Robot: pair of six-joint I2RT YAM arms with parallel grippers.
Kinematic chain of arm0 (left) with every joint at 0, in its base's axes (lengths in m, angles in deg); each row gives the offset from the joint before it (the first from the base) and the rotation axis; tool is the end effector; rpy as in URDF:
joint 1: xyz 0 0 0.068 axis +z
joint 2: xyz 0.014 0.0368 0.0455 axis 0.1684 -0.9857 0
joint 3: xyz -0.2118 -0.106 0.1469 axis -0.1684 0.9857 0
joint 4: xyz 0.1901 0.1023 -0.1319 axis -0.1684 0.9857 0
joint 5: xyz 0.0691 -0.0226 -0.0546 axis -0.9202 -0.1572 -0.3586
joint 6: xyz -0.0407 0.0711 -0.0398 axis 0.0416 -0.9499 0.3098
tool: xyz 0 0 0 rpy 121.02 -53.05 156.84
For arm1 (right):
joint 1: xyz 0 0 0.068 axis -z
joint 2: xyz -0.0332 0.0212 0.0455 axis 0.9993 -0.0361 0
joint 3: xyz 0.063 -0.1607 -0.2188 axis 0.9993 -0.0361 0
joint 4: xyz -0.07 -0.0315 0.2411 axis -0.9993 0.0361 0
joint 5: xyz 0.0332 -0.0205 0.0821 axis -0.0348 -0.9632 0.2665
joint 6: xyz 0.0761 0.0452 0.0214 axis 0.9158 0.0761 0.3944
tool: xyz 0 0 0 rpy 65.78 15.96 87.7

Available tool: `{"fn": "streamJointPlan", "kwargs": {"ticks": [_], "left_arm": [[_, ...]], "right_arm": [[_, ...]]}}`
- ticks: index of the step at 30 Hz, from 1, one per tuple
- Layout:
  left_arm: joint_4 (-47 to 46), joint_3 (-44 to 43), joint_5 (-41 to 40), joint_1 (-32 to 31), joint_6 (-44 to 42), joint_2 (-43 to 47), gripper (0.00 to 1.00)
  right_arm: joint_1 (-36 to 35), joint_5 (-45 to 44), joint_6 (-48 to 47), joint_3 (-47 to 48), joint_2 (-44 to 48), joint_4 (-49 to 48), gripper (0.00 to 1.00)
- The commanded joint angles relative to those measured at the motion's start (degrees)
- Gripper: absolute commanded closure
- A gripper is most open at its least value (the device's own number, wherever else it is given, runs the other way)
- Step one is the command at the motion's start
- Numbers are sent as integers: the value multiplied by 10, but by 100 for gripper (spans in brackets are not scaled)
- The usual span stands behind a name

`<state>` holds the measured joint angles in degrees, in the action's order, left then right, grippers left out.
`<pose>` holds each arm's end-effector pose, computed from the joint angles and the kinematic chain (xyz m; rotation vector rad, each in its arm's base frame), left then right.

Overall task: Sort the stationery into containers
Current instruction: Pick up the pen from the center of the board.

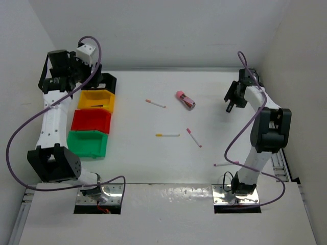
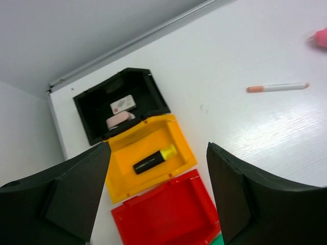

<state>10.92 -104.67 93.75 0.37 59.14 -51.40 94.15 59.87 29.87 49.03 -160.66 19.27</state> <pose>0.3548 0.0305 0.4005 0.4243 1.9509 -0.0720 0.4161 -0.0538 0.1860 0.8153 2.4125 0.0240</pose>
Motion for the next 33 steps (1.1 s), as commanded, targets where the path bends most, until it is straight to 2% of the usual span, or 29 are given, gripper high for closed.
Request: {"fn": "streamJointPlan", "kwargs": {"ticks": [1,13,27,30,31,33], "left_arm": [[-26,30,45,2,61,7,18],[-44,57,55,4,96,15,19],[-48,76,54,4,104,19,19],[-54,73,65,4,114,22,19],[-57,70,73,4,120,22,19],[-61,70,88,7,132,26,19]], "right_arm": [[-3,-66,35,45,-36,-5,41],[0,-69,24,88,-132,-26,44],[5,-60,-9,102,-184,-50,57],[4,-56,-14,95,-186,-48,68],[5,-54,-15,89,-183,-48,81],[6,-35,-15,86,-175,-41,94]]}}
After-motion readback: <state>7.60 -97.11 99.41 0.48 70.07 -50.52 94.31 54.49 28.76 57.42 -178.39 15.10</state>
